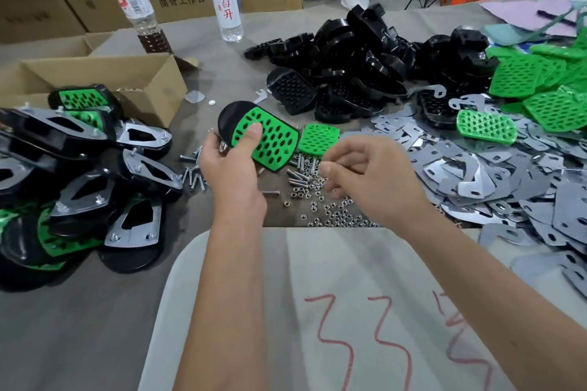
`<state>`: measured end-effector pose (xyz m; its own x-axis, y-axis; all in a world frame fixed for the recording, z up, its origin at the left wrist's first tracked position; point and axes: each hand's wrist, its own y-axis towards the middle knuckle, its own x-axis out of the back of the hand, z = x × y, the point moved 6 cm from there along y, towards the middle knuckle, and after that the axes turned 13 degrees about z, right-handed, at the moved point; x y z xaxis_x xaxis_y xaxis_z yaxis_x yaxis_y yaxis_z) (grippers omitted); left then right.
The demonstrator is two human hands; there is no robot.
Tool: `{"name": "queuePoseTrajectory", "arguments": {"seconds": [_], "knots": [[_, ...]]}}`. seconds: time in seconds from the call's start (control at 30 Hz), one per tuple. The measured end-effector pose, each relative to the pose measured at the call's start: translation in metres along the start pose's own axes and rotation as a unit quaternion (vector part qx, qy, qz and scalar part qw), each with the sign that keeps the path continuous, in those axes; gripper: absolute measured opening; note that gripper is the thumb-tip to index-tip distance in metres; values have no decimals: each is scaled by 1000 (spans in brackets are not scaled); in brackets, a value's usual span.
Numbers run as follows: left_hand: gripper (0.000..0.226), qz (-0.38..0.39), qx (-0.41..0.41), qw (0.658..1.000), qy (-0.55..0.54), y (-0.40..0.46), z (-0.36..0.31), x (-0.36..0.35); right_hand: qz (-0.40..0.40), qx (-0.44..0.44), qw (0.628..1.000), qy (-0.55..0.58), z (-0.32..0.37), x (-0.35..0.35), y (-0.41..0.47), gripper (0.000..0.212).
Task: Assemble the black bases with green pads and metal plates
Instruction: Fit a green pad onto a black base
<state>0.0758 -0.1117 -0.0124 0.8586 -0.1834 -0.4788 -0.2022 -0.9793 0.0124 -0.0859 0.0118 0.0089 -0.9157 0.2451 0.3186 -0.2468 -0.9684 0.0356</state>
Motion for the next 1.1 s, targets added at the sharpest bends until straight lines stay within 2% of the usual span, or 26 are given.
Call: {"name": "queuePoseTrajectory", "arguments": {"seconds": [0.13,0.23,0.33,0.5,0.6,0.63,0.7,0.77,0.8,0.87,1.0,1.1], "knots": [[25,-4,2,999,47,0,4,0,-35,19,985,-170,2,10,-6,8],[24,-18,-9,998,60,-3,3,-1,41,92,952,-291,24,-25,-2,3],[22,-40,-31,998,50,-4,-2,4,89,93,913,-387,33,-62,8,11],[26,-71,-93,993,29,-5,-15,11,93,57,888,-448,32,-89,18,22],[20,-90,-74,993,25,-5,-12,13,92,60,883,-456,31,-87,18,20],[18,-85,-57,995,19,-5,-9,11,83,69,886,-450,30,-81,16,16],[14,-62,-20,998,13,-4,-3,4,38,68,927,-366,26,-55,12,4],[12,-17,7,999,47,-4,4,-7,-30,53,970,-235,14,-18,2,11],[12,15,11,997,78,-6,7,-15,-72,54,978,-185,8,1,-4,12],[14,82,7,986,142,-13,14,-35,-128,55,984,-107,-5,29,-17,9],[17,166,-45,946,275,-33,25,-68,-141,51,982,115,-27,48,-24,18],[19,197,-85,918,335,-41,27,-81,-152,71,980,105,-25,51,-21,20]]}}
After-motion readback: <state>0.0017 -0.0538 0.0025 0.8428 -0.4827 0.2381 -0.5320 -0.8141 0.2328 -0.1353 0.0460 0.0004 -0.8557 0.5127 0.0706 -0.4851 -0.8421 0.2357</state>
